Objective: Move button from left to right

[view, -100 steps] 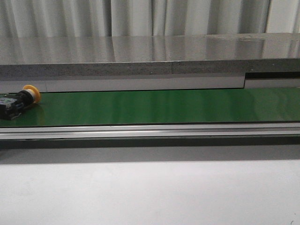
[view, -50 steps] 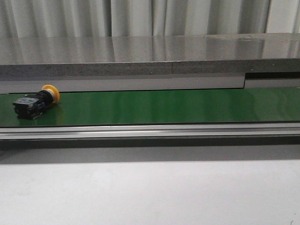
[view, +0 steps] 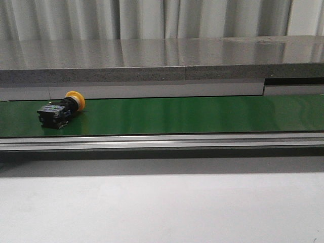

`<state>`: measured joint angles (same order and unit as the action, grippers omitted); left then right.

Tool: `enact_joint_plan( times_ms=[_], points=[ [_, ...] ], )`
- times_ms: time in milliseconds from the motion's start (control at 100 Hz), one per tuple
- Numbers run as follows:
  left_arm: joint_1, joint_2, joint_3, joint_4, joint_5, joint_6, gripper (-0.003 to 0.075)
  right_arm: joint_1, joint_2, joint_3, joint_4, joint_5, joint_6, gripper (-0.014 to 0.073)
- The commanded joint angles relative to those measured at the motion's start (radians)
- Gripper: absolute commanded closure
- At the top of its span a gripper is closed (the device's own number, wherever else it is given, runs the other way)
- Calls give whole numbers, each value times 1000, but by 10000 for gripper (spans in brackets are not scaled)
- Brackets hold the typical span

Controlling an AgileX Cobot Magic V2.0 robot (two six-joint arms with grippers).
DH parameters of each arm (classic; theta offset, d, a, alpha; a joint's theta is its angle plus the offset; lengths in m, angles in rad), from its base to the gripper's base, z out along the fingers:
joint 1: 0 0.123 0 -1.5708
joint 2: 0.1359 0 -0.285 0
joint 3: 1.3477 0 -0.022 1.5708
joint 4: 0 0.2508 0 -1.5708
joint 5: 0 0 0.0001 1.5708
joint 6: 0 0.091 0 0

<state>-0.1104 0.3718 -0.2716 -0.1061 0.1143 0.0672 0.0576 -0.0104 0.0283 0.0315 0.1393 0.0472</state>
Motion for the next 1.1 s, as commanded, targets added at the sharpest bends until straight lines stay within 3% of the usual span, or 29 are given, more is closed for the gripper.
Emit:
enact_joint_plan(
  times_ms=[0,190,660,960,1090],
  points=[
    [-7,4,-27,-9,-87,0,397,-1,-20,-15,-5,-83,-1,660],
    [-7,4,-27,-7,-87,0,739,-1,-20,-15,-5,-83,-1,660],
    [-7,4,-27,-7,-87,0,741,-1,-20,-15,-5,-89,-1,660],
    [-7,4,-27,-7,-87,0,741,-1,-20,-21,-4,-209,-1,660],
    [-7,4,-27,-7,-87,0,741,-1,-12,-73,38,-162,-1,660]
  ],
)
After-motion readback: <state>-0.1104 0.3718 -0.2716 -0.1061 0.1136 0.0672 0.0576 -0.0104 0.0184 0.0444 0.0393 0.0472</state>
